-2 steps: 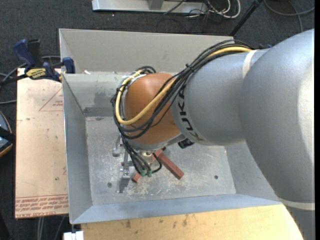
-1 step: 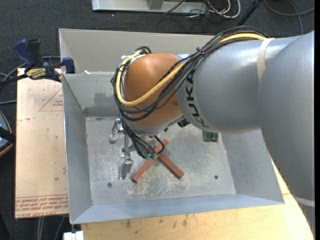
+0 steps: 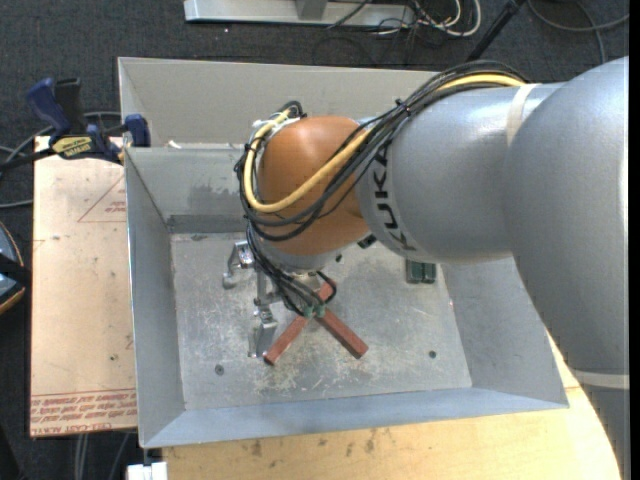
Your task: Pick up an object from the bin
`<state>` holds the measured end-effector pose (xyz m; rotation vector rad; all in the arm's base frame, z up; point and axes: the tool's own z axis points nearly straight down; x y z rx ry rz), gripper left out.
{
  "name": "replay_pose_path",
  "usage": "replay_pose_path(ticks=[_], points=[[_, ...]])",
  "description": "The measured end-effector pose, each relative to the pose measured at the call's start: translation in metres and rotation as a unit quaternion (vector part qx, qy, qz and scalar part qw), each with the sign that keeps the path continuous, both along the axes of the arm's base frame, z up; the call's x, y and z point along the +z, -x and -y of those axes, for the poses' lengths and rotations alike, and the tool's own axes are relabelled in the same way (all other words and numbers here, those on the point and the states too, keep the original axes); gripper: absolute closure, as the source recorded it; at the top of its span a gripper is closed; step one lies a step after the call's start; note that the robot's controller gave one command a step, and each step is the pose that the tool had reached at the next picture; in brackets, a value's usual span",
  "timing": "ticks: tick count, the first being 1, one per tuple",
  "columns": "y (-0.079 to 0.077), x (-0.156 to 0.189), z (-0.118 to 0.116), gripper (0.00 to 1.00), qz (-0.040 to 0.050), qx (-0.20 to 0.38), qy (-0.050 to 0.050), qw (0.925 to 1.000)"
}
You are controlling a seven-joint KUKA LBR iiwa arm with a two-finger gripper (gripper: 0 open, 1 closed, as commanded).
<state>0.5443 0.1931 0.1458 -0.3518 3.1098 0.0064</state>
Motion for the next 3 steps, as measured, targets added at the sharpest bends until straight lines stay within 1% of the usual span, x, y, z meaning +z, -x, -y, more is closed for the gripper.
replay_pose_path(ticks=[1,2,3], points=[[-0.019,-0.051,0.048,0.0,-0.0054,0.034,0.002,0.9994],[-0.021,-0.064,0.063,0.0,-0.0034,0.016,0.001,0.9999],[0.011,-0.068,0.087,1.0,0.0026,0.147,0.001,0.9891]])
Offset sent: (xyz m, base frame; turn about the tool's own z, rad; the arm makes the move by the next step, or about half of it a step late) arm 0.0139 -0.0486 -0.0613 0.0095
